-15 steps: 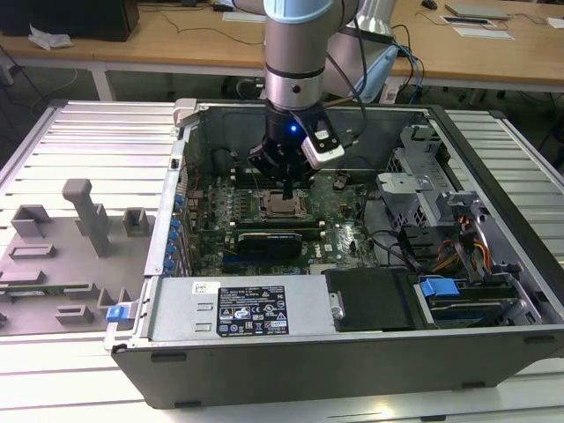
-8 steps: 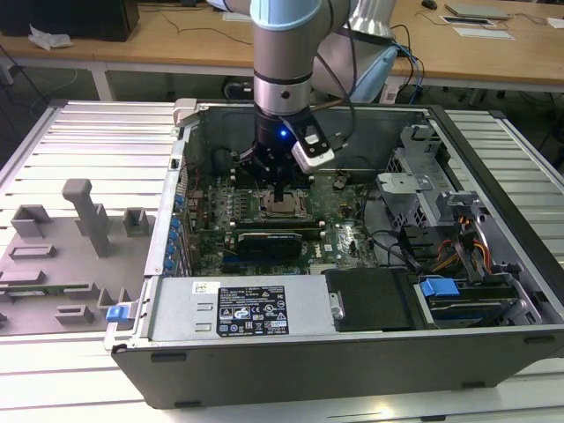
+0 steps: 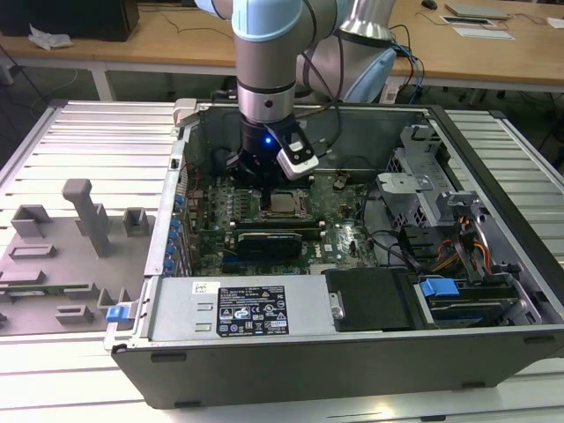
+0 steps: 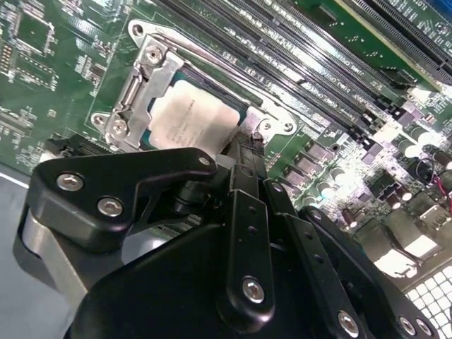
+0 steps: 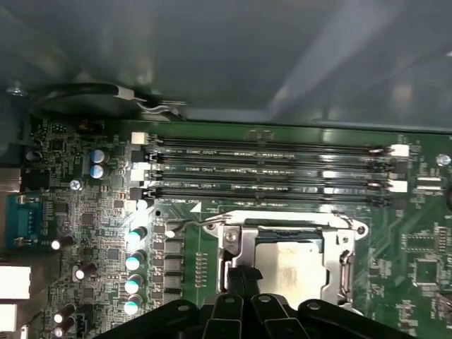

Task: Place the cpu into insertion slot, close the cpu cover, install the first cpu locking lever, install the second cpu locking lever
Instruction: 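Close the cpu cover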

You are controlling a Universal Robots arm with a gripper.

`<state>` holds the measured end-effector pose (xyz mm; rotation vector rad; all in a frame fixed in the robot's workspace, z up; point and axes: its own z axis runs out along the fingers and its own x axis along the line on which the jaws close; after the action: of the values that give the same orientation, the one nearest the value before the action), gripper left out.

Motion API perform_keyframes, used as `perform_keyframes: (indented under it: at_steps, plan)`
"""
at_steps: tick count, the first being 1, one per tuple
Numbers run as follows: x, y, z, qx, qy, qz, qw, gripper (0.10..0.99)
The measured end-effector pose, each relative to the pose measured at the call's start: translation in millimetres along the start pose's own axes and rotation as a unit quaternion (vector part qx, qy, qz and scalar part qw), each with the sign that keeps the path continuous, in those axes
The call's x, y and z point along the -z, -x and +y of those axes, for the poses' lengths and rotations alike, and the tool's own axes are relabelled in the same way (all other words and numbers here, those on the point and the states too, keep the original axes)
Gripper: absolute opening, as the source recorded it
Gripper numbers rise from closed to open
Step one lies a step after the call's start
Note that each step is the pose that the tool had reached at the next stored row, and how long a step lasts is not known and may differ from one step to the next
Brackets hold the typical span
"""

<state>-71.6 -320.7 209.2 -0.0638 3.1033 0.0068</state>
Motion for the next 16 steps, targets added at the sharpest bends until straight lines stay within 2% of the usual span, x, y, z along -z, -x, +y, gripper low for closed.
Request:
perform_keyframes:
  at_steps: [2, 8, 16]
  plan:
    - [-2.5, -1.2, 0.0, 0.003, 0.0002, 0.0, 1.0, 0.106]
    - [-2.9, -1.1, 0.0, 0.005, 0.0003, 0.0, 1.0, 0.106]
    - [-2.8, 6.0, -0.2, 0.005, 0.0003, 0.0001, 1.0, 0.106]
